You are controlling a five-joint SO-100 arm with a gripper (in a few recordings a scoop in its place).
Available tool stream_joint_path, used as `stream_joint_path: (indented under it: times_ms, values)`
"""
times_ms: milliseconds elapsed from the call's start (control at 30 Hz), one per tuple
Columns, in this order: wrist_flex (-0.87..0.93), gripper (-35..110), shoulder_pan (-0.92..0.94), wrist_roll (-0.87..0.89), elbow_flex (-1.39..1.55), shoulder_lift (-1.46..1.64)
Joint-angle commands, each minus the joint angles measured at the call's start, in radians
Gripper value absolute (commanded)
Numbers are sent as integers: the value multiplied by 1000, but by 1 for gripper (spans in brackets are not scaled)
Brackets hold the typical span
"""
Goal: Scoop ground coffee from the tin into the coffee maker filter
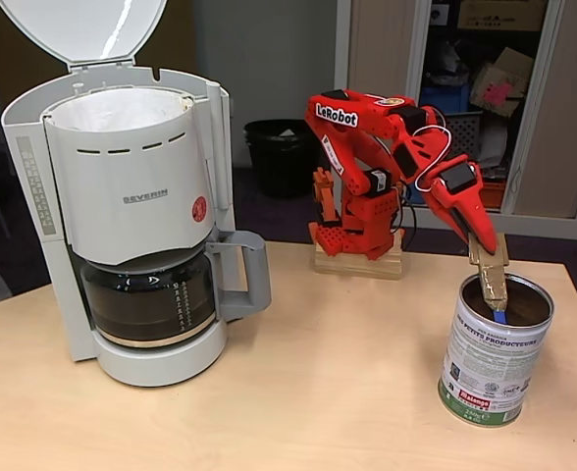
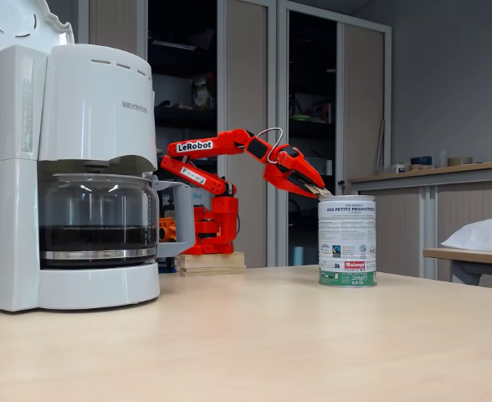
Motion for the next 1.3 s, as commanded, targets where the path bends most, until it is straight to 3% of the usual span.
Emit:
stream_joint_path:
  times_ms: [0, 333, 900, 1267]
  values:
    - [37, 0, 12, -5, 0, 20]
    - [114, 0, 81, -87, -46, 26]
    - [57, 15, 89, -58, -12, 26]
    - [-6, 18, 69, -71, 5, -6]
